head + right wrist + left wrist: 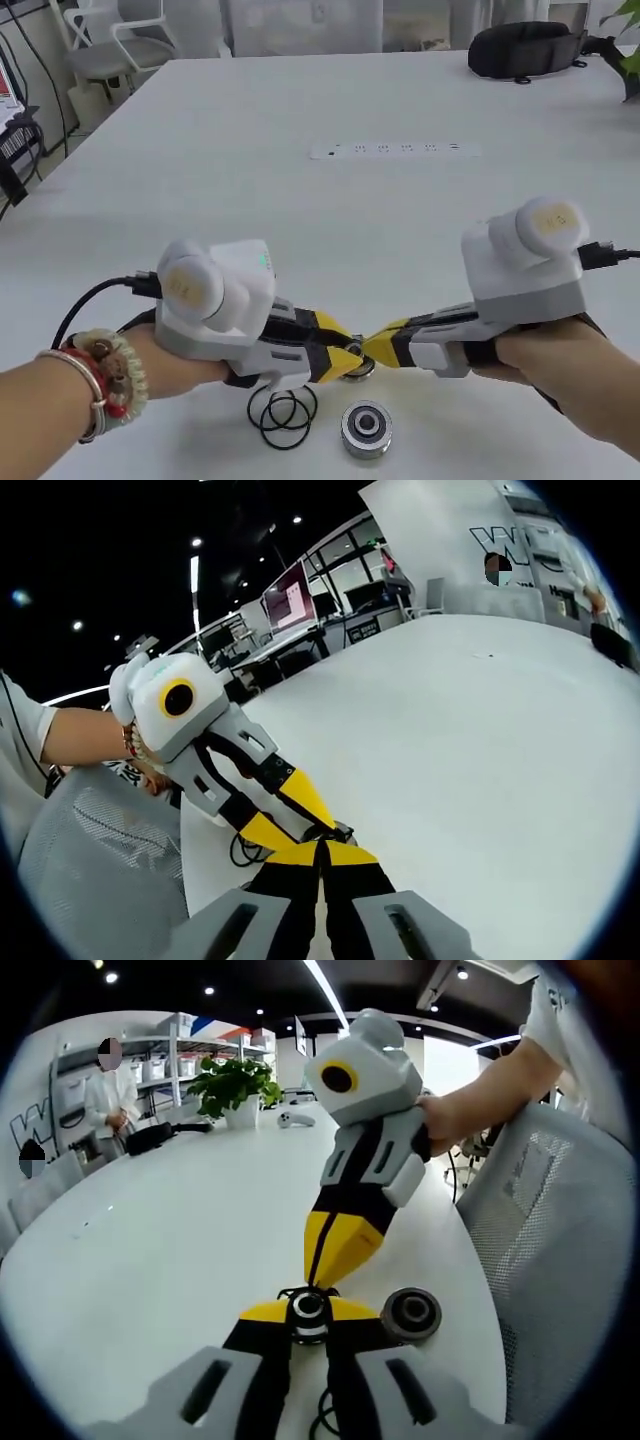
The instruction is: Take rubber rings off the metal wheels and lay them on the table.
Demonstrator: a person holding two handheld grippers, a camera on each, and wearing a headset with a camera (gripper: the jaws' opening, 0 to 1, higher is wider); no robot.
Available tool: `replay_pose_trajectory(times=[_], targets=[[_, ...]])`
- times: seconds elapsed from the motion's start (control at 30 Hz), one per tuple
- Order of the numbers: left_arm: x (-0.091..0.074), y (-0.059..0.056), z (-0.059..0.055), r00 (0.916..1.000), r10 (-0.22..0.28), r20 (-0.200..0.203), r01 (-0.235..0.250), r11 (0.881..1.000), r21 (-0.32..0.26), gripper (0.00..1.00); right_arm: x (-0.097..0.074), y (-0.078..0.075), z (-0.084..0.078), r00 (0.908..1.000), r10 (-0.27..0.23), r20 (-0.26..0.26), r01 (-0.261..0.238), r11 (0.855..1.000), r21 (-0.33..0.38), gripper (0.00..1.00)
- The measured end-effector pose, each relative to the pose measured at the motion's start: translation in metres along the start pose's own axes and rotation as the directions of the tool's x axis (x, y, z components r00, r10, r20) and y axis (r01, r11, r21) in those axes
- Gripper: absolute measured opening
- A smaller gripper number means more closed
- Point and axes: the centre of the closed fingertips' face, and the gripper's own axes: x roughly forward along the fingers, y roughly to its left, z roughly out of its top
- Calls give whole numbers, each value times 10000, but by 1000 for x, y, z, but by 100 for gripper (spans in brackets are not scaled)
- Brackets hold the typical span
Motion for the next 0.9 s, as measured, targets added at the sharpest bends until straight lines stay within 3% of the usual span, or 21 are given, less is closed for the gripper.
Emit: replay_pose_trajectory(times=[0.1,0.13,0.17,0.2,0.37,0.67,0.8,0.9], targets=[[0,0,0,10000,25,19,-25,10000,-10,7,1,6,4,9996,235,150,-236,9997,29,0],[1,0,1,10000,24,28,-24,10000,-20,7,3,12,12,9972,470,589,-477,9988,116,0],[1,-1,1,10000,26,31,-26,10000,-13,7,1,8,7,9994,266,199,-268,9996,74,0],[1,-1,1,10000,32,30,-32,10000,-21,7,2,6,6,9999,110,116,-107,9994,-332,0],[1,-1,1,10000,67,13,-67,10000,-52,7,0,4,7,9993,234,283,-238,9996,146,0],[2,-2,2,10000,42,-40,-42,9999,-113,7,1,6,9,9989,332,335,-335,9994,101,0],[2,-2,2,9997,61,-229,-65,9999,-158,7,1,2,8,9989,265,374,-274,9993,237,0],[2,-1,2,9990,32,-437,-37,9999,-106,8,1,-2,5,9993,211,307,-233,9970,741,0]])
